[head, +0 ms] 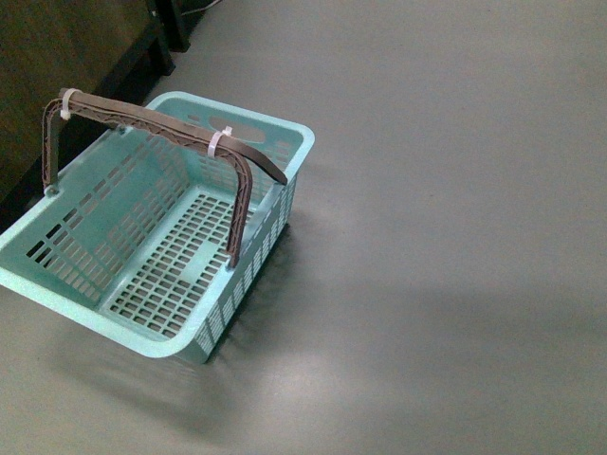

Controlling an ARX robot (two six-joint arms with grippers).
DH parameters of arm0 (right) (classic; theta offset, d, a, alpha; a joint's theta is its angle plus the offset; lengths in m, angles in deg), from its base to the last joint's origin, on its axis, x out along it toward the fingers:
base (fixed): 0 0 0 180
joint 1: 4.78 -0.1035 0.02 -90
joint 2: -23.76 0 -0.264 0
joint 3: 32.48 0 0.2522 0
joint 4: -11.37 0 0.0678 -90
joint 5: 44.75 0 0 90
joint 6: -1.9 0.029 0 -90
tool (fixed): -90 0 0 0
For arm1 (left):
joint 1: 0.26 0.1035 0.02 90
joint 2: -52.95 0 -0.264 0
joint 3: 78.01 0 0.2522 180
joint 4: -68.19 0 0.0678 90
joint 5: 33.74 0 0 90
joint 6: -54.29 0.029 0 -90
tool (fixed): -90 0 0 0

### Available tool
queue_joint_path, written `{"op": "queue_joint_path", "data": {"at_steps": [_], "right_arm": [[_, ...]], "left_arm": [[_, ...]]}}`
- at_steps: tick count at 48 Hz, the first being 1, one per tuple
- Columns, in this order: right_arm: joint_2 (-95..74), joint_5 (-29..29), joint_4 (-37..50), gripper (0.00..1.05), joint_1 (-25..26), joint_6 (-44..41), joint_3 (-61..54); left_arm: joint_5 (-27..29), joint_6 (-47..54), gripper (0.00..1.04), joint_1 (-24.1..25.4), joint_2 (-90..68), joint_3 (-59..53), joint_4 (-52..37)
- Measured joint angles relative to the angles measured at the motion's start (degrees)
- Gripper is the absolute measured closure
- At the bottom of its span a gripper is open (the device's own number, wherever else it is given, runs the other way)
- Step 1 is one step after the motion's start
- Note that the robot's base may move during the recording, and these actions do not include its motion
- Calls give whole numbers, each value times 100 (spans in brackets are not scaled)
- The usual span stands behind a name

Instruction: Pick lemon and mango into basket

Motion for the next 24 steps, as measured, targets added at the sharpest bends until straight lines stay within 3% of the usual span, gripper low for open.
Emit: {"op": "queue_joint_path", "data": {"at_steps": [24], "right_arm": [[0,0,0,9,0,0,0]], "left_arm": [[0,0,7,0,0,0,0]]}}
